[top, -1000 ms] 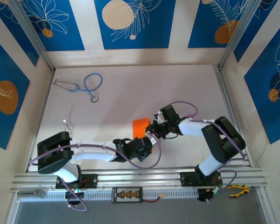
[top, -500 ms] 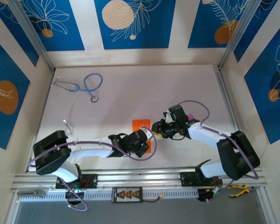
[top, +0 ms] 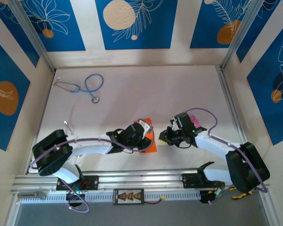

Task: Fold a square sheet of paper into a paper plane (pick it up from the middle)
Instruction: Fold the triangle a second time at the center of the table.

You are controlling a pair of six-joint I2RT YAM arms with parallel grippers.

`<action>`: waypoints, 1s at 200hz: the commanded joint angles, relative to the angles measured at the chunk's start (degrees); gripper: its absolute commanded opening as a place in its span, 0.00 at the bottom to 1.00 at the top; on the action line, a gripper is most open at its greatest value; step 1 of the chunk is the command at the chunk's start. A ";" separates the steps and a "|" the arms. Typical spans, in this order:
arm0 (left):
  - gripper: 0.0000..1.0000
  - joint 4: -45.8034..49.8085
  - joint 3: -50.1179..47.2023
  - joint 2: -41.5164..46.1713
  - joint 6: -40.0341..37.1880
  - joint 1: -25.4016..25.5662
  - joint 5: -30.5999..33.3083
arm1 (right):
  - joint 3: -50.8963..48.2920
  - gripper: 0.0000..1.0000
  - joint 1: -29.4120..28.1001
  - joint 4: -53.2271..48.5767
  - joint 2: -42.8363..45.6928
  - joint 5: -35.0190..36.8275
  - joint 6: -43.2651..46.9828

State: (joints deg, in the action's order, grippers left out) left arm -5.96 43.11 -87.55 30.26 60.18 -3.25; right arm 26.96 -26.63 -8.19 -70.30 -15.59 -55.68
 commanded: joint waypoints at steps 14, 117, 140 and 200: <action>0.00 -3.87 0.47 -2.44 4.06 -1.03 -4.43 | -0.86 0.11 -1.55 1.43 -0.59 -2.34 -0.77; 0.00 -4.78 -1.18 -2.63 6.74 -2.17 -3.74 | -0.74 0.00 -7.93 6.38 -6.30 0.24 -4.12; 0.00 -4.60 -1.11 -2.52 6.57 -2.35 -3.70 | -0.92 0.00 -8.45 7.51 -7.76 0.34 -4.65; 0.00 -4.39 -1.18 -2.64 7.02 -2.95 -4.05 | -0.98 0.00 -9.12 6.50 -12.17 2.75 -3.77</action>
State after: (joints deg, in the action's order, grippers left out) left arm -10.26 42.61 -90.24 36.21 58.22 -6.44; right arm 26.85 -35.27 -0.01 -80.84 -14.79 -59.68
